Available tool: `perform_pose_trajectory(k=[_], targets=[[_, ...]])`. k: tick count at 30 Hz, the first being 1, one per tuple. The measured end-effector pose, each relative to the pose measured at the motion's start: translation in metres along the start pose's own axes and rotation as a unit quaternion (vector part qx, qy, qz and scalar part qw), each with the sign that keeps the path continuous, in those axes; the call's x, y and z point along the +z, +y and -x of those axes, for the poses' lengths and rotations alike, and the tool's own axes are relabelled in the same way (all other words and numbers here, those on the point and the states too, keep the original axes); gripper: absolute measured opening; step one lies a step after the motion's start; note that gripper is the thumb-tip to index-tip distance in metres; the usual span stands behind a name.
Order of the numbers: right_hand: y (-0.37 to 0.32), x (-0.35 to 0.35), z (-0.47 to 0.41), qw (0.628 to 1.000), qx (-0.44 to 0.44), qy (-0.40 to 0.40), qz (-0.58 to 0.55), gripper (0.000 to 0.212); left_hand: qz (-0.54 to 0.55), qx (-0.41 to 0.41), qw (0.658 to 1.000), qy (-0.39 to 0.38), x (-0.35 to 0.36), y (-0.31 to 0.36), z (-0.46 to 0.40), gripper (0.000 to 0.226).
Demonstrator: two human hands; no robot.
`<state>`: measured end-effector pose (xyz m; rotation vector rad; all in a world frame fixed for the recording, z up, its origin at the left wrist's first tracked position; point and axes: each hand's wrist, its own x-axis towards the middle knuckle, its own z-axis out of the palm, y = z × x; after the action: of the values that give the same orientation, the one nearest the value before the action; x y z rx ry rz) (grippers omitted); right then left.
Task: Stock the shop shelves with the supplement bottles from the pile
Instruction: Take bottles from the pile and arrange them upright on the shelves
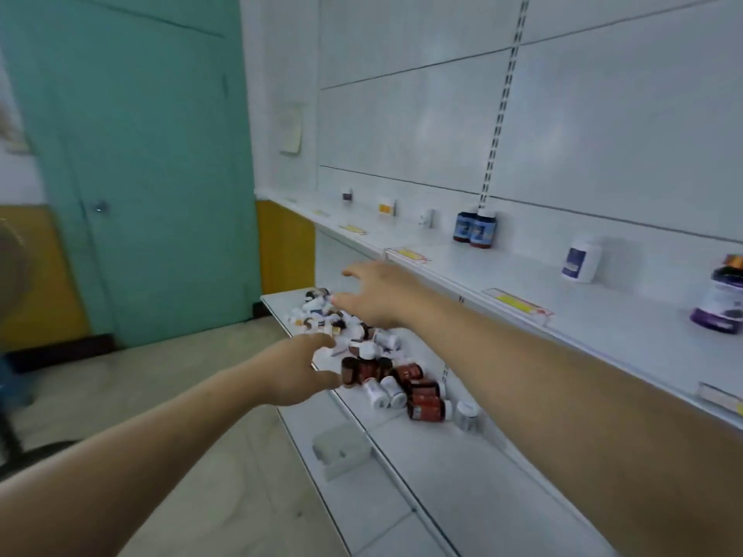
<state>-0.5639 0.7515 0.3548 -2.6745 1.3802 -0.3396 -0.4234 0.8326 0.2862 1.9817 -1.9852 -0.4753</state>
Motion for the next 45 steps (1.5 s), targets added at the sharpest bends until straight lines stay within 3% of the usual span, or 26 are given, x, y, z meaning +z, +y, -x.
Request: perform_pose_trajectory(k=[4, 12, 22, 31, 39, 45], targets=[[-0.005, 0.065, -0.076, 0.998, 0.040, -0.057, -0.011, 0.064, -0.007, -0.040, 0.999, -0.028, 0.002, -0.074, -0.034, 0.064], [0.057, 0.166, -0.218, 0.986, 0.117, -0.120, -0.008, 0.064, 0.025, -0.066, 0.995, -0.069, 0.037, -0.179, -0.171, 0.066], [0.128, 0.241, -0.417, 0.966, 0.210, -0.119, -0.094, 0.059, 0.046, -0.104, 0.986, -0.119, 0.024, -0.286, -0.384, 0.061], [0.151, 0.317, -0.549, 0.936, 0.309, -0.106, -0.130, 0.059, -0.002, -0.028, 0.983, -0.182, -0.001, -0.386, -0.553, 0.061], [0.136, 0.363, -0.627, 0.872, 0.450, -0.090, -0.168, 0.054, 0.016, 0.074, 0.964, -0.254, -0.019, -0.477, -0.691, 0.039], [0.143, 0.383, -0.689, 0.862, 0.470, -0.069, -0.178, 0.040, 0.044, 0.045, 0.957, -0.281, -0.018, -0.500, -0.781, 0.061]])
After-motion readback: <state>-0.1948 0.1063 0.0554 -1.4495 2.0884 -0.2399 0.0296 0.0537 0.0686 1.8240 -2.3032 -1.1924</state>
